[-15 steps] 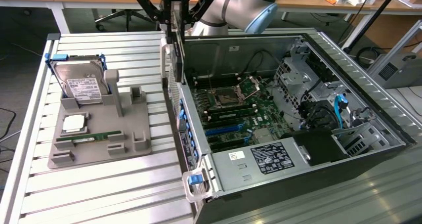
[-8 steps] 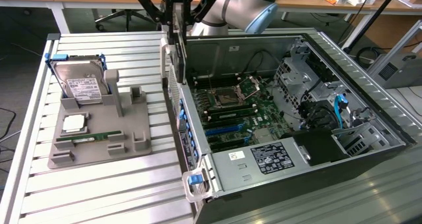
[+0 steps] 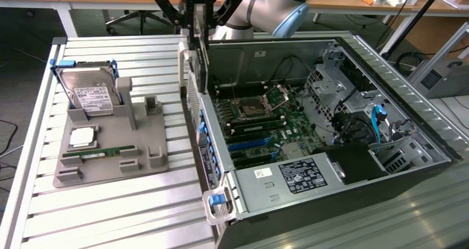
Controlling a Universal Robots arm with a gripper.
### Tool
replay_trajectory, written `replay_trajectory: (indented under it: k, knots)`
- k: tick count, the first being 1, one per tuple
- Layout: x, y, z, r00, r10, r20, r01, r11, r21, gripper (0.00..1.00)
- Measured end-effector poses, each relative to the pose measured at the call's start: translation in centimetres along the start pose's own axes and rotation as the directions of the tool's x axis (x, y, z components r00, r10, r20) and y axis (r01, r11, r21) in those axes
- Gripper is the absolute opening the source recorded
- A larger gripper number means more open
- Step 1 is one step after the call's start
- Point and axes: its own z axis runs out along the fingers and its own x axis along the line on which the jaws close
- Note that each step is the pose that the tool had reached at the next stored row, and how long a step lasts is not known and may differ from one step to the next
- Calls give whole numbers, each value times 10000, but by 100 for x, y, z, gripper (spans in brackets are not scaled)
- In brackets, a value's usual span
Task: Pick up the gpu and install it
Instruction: 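Pick up the gpu and move the gpu toward the slot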
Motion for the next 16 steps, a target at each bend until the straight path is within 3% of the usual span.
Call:
replay_trajectory:
  k: [16]
  knots:
    - [-88,6,13,10000,0,-1,0,10000,1,27]
